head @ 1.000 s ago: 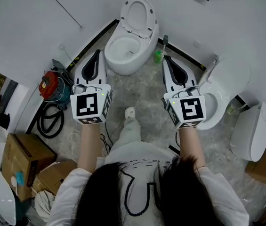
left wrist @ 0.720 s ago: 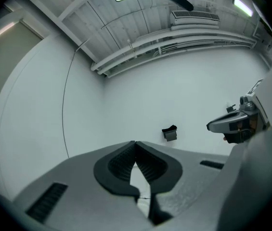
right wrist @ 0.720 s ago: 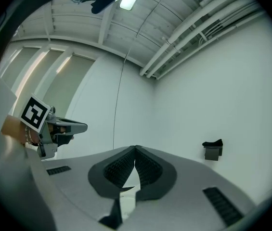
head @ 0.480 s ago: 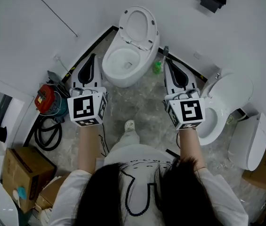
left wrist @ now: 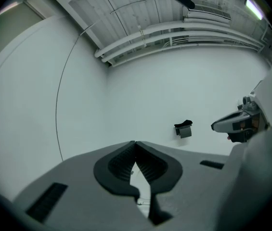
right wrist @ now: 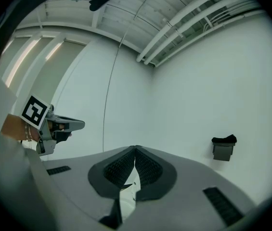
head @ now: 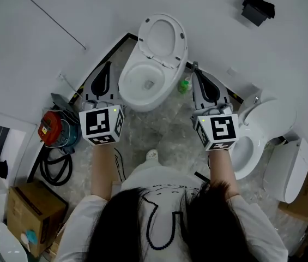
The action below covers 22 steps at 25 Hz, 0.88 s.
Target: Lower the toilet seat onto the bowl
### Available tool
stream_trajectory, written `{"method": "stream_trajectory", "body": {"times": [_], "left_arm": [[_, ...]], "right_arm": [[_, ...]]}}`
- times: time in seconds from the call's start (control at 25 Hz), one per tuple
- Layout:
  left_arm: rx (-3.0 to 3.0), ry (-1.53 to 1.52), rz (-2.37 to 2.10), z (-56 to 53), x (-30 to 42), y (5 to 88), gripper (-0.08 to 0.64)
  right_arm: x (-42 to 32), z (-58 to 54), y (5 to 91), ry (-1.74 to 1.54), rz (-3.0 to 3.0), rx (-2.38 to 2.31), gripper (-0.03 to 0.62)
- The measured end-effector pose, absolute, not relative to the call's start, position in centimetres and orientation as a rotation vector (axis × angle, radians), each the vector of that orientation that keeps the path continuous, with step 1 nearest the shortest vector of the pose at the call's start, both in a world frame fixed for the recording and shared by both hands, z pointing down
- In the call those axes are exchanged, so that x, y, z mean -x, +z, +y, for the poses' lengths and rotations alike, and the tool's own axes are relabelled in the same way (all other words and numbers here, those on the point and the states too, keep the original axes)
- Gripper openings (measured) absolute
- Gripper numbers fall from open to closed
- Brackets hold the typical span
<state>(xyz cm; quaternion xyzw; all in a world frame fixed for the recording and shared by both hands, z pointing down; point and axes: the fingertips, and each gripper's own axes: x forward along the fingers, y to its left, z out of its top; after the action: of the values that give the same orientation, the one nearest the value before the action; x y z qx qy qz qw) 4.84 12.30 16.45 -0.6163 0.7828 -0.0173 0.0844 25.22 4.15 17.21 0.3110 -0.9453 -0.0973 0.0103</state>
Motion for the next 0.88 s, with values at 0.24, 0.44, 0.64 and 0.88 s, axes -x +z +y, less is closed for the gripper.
{"method": "stream_trajectory", "body": {"times": [0.24, 0.44, 0.64, 0.88], "left_arm": [[1.849, -0.060, 2.327, 9.4, -1.8, 16.6, 0.009], [1.872, -0.072, 2.333, 8.1, -0.5, 17.2, 0.009], [1.884, -0.084, 2.338, 7.3, 0.0, 17.9, 0.009], [1.862, -0.084, 2.359, 6.5, 1.3, 18.2, 0.009]], "right_arm": [[-21.8, 0.8, 17.1, -0.288, -2.960, -0.987, 0.028], [-20.2, -0.6, 17.5, -0.264, -2.946, -0.991, 0.028], [-19.4, -1.4, 18.3, -0.233, -2.943, -0.984, 0.028], [-17.9, -2.4, 18.8, -0.240, -2.950, -0.950, 0.028]]}}
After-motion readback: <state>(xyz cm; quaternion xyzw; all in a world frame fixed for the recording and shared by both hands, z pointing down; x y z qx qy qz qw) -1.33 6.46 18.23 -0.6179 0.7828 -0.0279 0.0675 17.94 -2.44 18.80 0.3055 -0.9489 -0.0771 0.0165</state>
